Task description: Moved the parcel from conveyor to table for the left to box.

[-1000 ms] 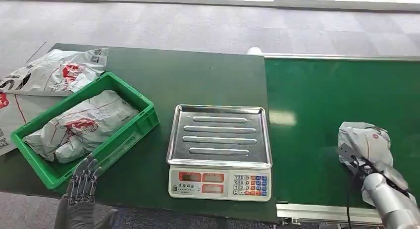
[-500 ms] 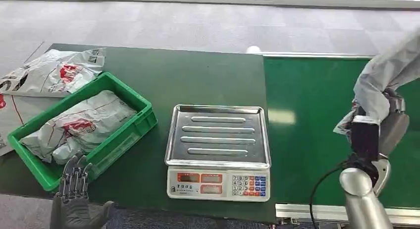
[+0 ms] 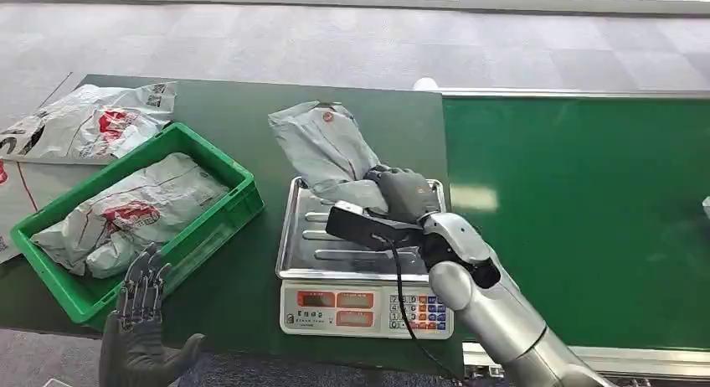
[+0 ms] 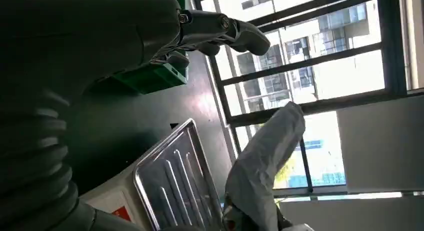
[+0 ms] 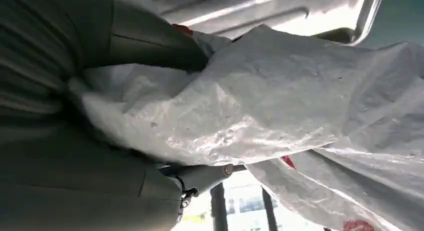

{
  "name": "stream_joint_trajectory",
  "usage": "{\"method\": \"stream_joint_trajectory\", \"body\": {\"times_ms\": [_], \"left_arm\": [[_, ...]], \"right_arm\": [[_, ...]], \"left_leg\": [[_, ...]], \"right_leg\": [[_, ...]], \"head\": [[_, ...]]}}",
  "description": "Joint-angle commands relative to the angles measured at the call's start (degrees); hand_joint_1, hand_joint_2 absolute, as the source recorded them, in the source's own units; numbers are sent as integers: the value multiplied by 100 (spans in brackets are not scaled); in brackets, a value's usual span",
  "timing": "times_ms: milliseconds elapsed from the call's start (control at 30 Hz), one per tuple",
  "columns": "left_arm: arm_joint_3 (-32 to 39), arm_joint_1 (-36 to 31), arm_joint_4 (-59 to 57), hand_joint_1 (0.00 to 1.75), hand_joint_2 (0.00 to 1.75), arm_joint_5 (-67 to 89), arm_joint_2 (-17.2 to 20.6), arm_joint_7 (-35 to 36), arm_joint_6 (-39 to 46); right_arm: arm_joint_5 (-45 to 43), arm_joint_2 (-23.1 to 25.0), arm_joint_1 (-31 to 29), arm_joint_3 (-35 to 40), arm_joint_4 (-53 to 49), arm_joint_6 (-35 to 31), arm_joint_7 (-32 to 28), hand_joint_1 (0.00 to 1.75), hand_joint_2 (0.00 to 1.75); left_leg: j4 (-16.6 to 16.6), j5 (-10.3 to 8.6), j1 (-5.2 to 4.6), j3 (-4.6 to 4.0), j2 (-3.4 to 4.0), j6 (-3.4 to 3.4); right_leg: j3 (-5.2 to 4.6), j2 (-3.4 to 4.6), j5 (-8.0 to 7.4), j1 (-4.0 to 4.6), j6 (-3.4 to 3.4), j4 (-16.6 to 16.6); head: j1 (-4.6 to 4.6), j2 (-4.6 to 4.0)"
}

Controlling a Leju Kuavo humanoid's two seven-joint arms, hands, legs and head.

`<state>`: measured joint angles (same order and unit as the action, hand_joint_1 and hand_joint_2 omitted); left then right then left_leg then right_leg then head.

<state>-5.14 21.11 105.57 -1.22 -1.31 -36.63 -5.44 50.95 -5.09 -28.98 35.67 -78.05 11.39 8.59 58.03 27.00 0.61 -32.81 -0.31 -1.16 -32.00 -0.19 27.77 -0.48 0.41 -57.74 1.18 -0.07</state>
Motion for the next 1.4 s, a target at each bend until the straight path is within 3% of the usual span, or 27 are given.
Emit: {"method": "stream_joint_trajectory", "body": {"times_ms": [33, 367, 433, 467, 600, 800, 933, 1033, 1100, 1133, 1167, 1200, 1300, 1367, 1400], "left_arm": [[-313, -184, -410, 0, 175, -35, 233, 127, 56], [-340, -157, -353, 0, 175, 31, 148, 148, 108], [-304, -138, -339, 0, 175, 69, 97, 137, 101], [-307, -124, -342, 0, 175, 129, 74, 110, 86], [-446, -148, -353, 0, 175, 370, 137, -74, 122], [-522, -204, -258, 0, 175, 580, 205, -77, 252], [-588, -611, 144, 0, 175, 1505, 338, 386, 616], [-590, -1106, 248, 0, 175, 1971, 466, 868, 741], [-682, -1512, 174, 0, 175, 2398, 489, 1298, 887], [-830, -1843, 57, 0, 175, 2562, 480, 1540, 844], [-1020, -2129, -90, 0, 175, 2821, 469, 1870, 801], [-1315, -2513, -348, 0, 175, 3138, 417, 2300, 674], [-2078, -3442, -1289, 0, 175, 4015, 129, 3216, 589], [-2572, -4135, -2250, 0, 175, 4486, -168, 3768, 467], [-2572, -4135, -2250, 0, 175, 4486, -168, 3768, 467]], "right_arm": [[61, 159, -721, 504, 1253, 376, 32, 0, 175], [-32, 92, -746, 392, 1093, 319, -168, 0, 175], [-186, 43, -761, 417, 936, 204, -585, 0, 175], [-538, 23, -698, 330, 709, 82, -1109, 0, 175], [-1846, -227, -42, -92, -771, 20, -2062, 0, 175], [-2299, -276, 317, -299, -1251, 1, -2247, 0, 175], [-3614, -532, 1658, -1063, -2459, 146, -2795, 0, 175], [-4011, -585, 2616, -1766, -2782, 224, -3047, 0, 175], [-3924, -247, 3157, -2392, -2928, -213, -3340, 0, 175], [-4169, 158, 3485, -2890, -3080, -740, -3650, 0, 175], [-4023, 512, 3702, -3246, -3249, -1570, -3962, 0, 175], [-3738, 933, 3910, -3591, -3464, -2896, -4376, 0, 175], [-4146, 990, 4230, -3605, -4083, -5139, -4859, 0, 175], [-4427, 947, 4368, -3551, -4170, -5139, -4859, 0, 175], [-4427, 947, 4368, -3551, -4170, -5139, -4859, 0, 175]], "left_leg": [[-9, -5, -5, 7, 10, 4], [-14, -10, -6, 1, 4, 6], [-9, -6, -6, 0, 6, 4], [-4, -3, -7, -3, 8, 4], [-7, -5, -5, -7, -9, 6], [-6, -4, -4, -4, -11, 6], [-8, -10, 2, -15, -39, 6], [-7, -15, 8, -13, -94, 7], [-9, -15, 4, -13, -91, 8], [-14, -17, 4, -6, -99, 9], [-1, -10, 0, -20, -70, 5], [-3, -15, 1, -21, -90, 6], [2, -15, -5, -29, -87, 5], [0, -23, -8, -32, -127, 9], [3, -16, -9, -21, -113, 7]], "right_leg": [[3, 9, -6, -4, 0, 6], [-3, 2, -12, -5, -1, 14], [-4, 5, -8, -4, -1, 8], [-10, 7, -5, -6, 0, 1], [-6, -11, -4, -3, 0, 9], [-6, -13, -4, -3, -1, 11], [-9, -39, -3, 2, -4, 16], [6, -97, 5, 8, -3, 29], [6, -94, 4, 5, -3, 28], [11, -103, 5, 5, -3, 33], [1, -76, 5, 1, -3, 14], [-2, -99, 6, 2, -5, 17], [-13, -100, 7, -4, -3, 6], [-8, -134, 7, -7, -1, 11], [-3, -118, 8, -9, 0, 10]], "head": [[0, 0], [2, 0], [0, 0], [0, 0], [0, 0], [0, 0], [2, 0], [2, 0], [0, 0], [0, 0], [2, 0], [0, 0], [0, 0], [0, 0], [0, 0]]}}
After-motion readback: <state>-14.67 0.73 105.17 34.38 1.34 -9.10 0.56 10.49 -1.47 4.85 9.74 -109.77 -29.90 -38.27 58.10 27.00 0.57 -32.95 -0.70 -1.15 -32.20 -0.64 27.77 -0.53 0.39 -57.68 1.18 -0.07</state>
